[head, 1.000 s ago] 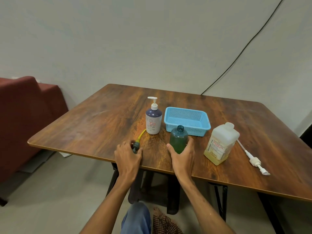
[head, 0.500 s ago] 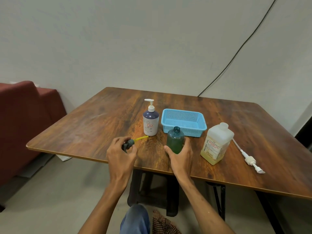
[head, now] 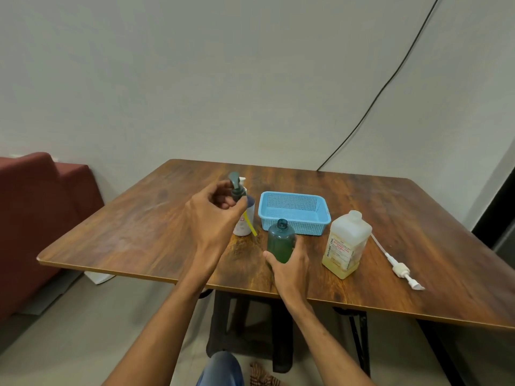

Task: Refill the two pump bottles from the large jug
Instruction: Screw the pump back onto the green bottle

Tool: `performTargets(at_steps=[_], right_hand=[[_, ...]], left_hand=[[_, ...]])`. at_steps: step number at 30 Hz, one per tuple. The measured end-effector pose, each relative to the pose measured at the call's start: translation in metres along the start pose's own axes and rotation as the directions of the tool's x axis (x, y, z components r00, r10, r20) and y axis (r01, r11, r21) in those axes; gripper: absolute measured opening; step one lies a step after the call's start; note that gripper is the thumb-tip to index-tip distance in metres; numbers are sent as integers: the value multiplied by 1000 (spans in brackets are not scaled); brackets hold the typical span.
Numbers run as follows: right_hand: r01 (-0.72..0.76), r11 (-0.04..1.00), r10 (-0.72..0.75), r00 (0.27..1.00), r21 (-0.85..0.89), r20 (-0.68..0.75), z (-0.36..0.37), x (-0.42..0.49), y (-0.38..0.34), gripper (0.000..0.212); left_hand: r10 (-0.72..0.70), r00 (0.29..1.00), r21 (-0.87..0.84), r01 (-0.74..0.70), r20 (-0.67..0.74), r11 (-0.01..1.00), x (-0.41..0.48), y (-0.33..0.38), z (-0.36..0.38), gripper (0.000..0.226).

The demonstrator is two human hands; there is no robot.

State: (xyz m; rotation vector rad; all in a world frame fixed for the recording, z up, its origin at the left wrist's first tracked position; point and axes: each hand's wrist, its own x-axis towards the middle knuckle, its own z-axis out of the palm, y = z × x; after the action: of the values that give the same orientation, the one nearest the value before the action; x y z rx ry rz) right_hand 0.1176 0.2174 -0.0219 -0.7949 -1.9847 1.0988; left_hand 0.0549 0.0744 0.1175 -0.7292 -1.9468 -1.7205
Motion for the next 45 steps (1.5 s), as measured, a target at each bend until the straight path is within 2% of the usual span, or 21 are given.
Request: performTargets(at_steps=[10, 26, 33, 45], right_hand=[[-12, 1000, 13, 1000, -21, 15, -1, 0, -2, 87], [-13, 999, 15, 999, -40, 39, -3, 1, 0, 86], [-8, 999, 10, 999, -46, 34, -1, 1, 2, 87], [1, 1000, -1, 1000, -17, 24, 1, 1, 5, 86]], left_hand=[[40, 999, -115, -38, 19, 993, 22, 35, 46, 27], [43, 998, -35, -42, 37, 999, 25, 28, 64, 30], [-7, 998, -6, 8, 61, 1000, 17, 18, 70, 29], [-68, 975, 13, 67, 214, 998, 0, -1, 83, 29]])
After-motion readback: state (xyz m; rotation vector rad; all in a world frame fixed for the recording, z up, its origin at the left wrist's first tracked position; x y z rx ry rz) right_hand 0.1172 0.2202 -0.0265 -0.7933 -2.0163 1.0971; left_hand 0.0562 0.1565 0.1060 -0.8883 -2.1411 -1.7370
